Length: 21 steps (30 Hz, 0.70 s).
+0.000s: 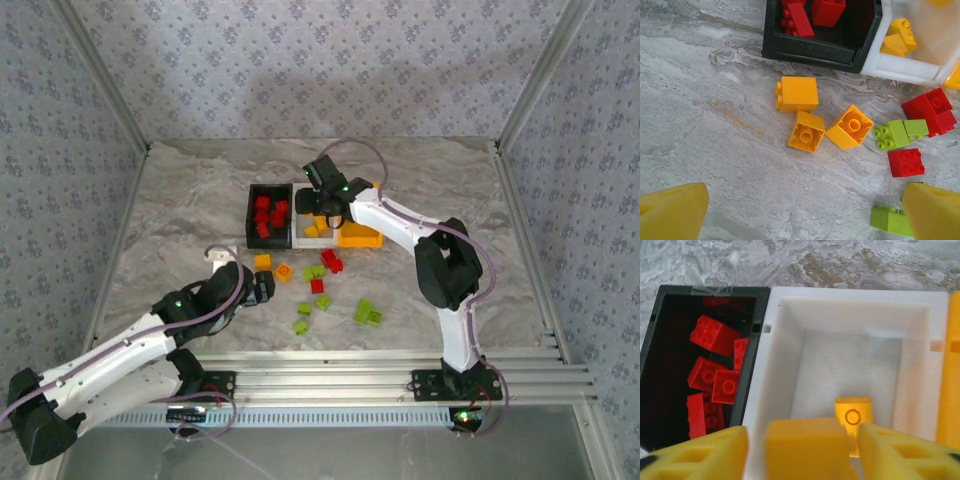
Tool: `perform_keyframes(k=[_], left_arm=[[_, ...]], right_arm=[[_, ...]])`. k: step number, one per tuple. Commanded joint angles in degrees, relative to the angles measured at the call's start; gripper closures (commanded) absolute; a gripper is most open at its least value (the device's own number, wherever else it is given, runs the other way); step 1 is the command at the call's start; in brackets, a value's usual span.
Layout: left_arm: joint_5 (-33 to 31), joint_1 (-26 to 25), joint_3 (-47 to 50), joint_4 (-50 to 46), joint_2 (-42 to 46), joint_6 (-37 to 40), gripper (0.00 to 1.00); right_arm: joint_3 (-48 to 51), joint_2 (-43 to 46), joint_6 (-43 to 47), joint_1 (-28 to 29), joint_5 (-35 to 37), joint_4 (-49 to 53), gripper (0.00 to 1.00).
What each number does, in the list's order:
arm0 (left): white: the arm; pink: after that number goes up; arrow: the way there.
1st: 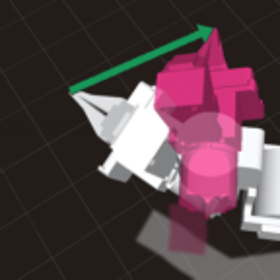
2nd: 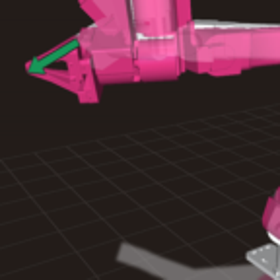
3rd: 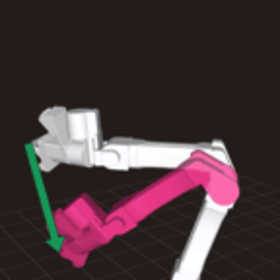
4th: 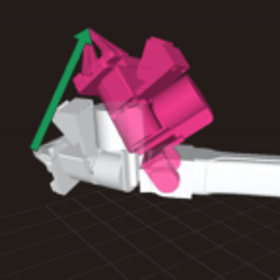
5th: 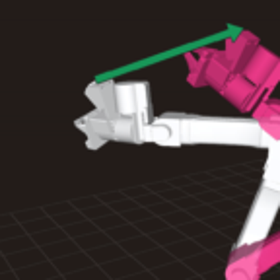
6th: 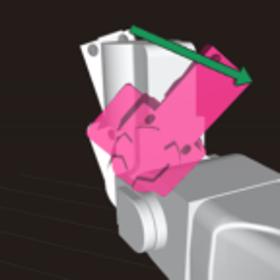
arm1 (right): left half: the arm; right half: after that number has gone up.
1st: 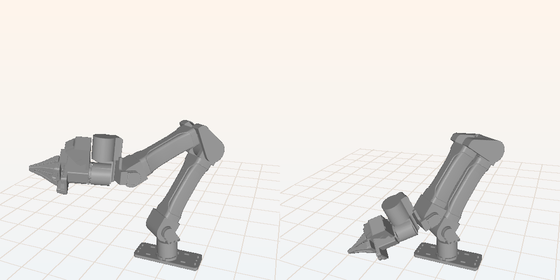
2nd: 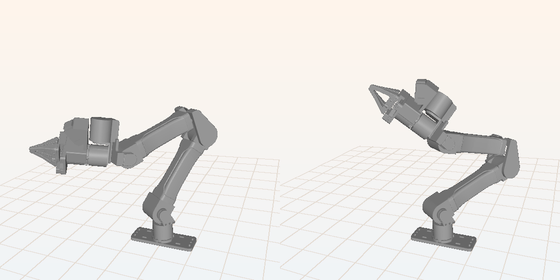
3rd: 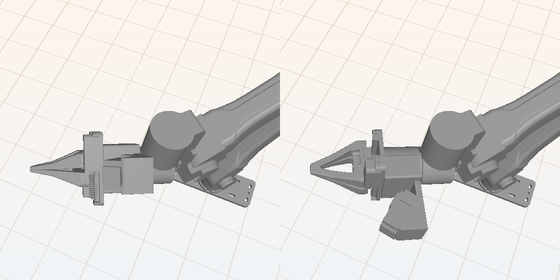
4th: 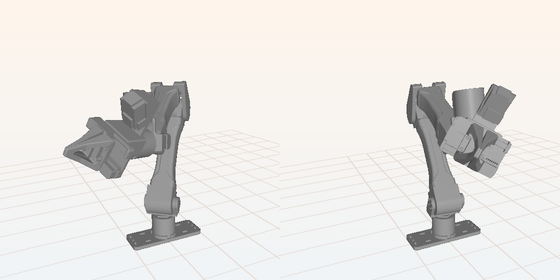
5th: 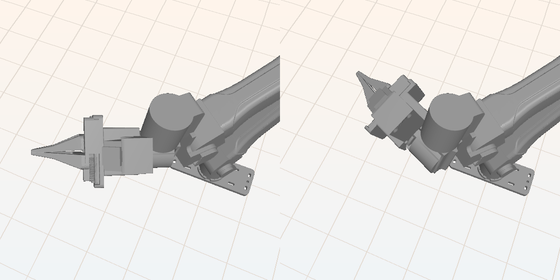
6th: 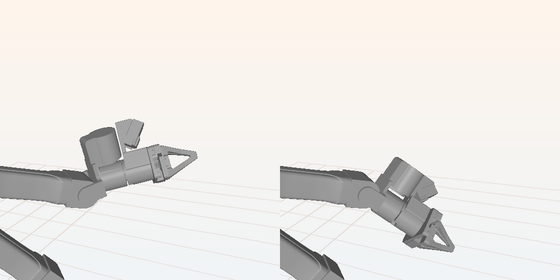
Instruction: Sort the legos into containers by color
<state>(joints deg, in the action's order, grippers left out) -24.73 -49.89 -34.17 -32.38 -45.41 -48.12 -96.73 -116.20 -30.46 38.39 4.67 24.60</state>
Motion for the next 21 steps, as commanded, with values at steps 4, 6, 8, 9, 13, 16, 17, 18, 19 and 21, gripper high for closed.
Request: perform_keyframes(k=[4,6,8,9,13,16,17,18,19,21], left_arm=[[0.7,0.2,0.1,-0.5,1.5,-0.7,0.01],[0.5,0.2,-0.1,-1.2,1.9,-1.5,0.01],[0.4,0.3,-0.2,-1.8,2.5,-1.8,0.01],[0.2,0.3,-0.2,-2.3,2.7,-2.1,0.01],[-0.7,0.4,0.1,-3.7,4.3,-3.0,0.01],[-0.6,0.4,0.6,-3.7,5.3,-3.2,0.01],[-0.6,0.4,0.8,-3.7,5.5,-3.4,0.01],[-0.6,0.5,1.1,-3.7,5.7,-3.5,0.0],[-0.7,0.5,1.3,-3.7,5.9,-3.7,0.01],[-0.4,0.5,1.4,-3.9,6.1,-4.0,0.01]], right_arm=[[1.5,5.2,0.9,-0.5,-1.5,-0.7,0.29],[6.1,9.1,1.5,0.6,-3.0,-2.9,0.28],[11.3,13.1,2.1,2.6,-4.5,-5.1,0.27],[13.5,14.5,2.3,3.8,-4.5,-5.6,0.27],[20.7,17.8,3.5,10.2,-4.7,-8.4,0.25],[22.0,16.0,4.0,14.2,-3.8,-9.8,0.24],[21.5,14.8,4.5,15.0,-3.2,-10.0,0.24],[20.9,13.4,4.9,15.7,-3.0,-9.9,0.24],[20.1,11.9,5.1,16.0,-2.9,-9.7,0.24],[18.8,9.3,5.6,16.2,-2.9,-9.7,0.24]])
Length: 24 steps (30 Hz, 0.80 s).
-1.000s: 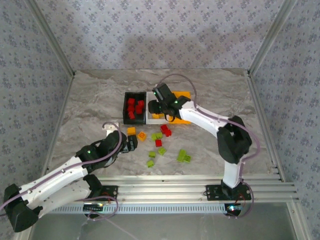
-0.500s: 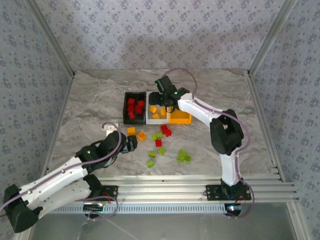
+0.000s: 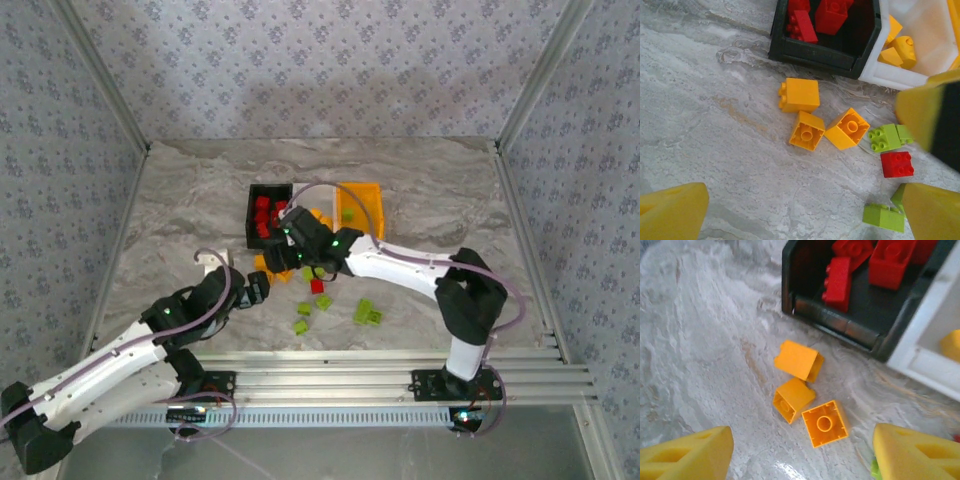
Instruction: Sort the legos into containers by color
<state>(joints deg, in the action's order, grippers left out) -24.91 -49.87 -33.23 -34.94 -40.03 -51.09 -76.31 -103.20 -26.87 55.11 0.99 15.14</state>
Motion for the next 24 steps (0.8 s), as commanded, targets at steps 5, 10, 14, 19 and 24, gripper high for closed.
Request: perform_keyframes(k=[5,10,14,19,24], left_arm=[[-0.1,0.7,0.7,-2.0,1.2,-1.2,0.01],[0.0,1.2,1.1,-2.0,1.7,-1.2,0.0],[0.2,1.7,1.2,-1.9,1.7,-1.2,0.01],[0.9,2.1,1.6,-2.0,1.7,-1.5,0.01],[1.1,2.5,1.7,-1.7,1.7,-1.4,0.01]], right_arm=[[-4.6,-8.2,3.9,-0.2,1.3,1.5,0.24],[-6.0,-10.9,5.2,0.1,1.4,2.3,0.24],[-7.1,-12.8,5.5,-0.1,0.9,2.8,0.25],[-7.4,-14.4,5.4,0.1,0.7,3.4,0.25],[-7.1,-15.4,5.3,0.3,1.5,3.5,0.29]])
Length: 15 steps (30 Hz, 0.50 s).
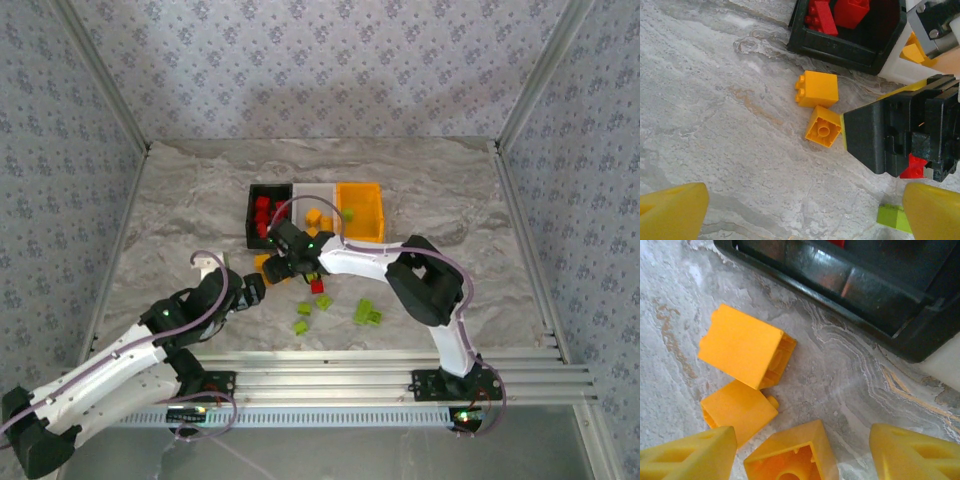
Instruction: Sort the legos into containers by color
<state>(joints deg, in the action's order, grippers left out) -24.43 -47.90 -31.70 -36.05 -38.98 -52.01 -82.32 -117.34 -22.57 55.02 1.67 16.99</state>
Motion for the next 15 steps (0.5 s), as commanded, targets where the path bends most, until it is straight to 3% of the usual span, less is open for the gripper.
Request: perform_keyframes(k=[1,9,15], left_arm=[[0.7,0.6,0.2,-0.5,0.7,-0.5,0.0],[1.1,1.1,0.2,-0.4,0.7,-0.6,0.0],[1.2,1.3,-0.3,-0.2,0.7,-0.2,0.01]], right_arm=[[-0.9,-1.2,1.1,0.4,0.7,1.5,0.31],[0.2,0.7,1.1,0.7,-0.3,0.0,0.55],[3.6,6.0,0.6,0.7,-0.1,-2.2,0.61]])
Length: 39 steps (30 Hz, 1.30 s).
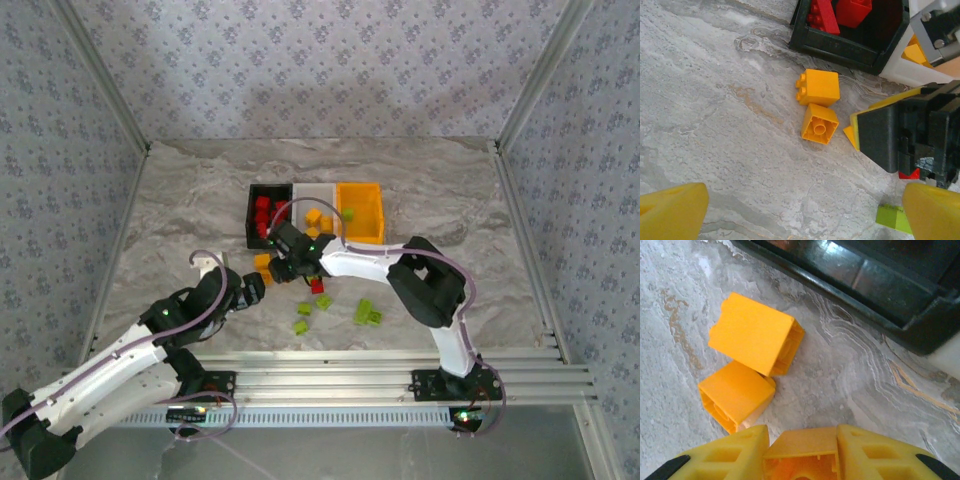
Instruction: Sort the legos into containers by color
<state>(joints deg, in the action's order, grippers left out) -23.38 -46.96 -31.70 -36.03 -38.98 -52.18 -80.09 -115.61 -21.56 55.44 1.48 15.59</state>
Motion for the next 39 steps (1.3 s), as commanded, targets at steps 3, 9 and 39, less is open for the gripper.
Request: perform_keyframes(k=[3,9,39], left_arm=[[0.1,0.5,-0.6,0.0,0.5,0.1,0.01],[0.6,0.7,-1.1,1.7,-1.1,1.5,0.01],[16.3,1.8,-6.2,16.7,-23.8,16.5,0.01]], right_arm=[[3.1,7.5,-1.2,0.2,-0.2,-2.0,0.62],[8.2,16.8,-3.3,-1.6,1.7,-4.0,0.63],[-4.2,13.8,-5.9,-17.2,0.1,1.4,0.25]])
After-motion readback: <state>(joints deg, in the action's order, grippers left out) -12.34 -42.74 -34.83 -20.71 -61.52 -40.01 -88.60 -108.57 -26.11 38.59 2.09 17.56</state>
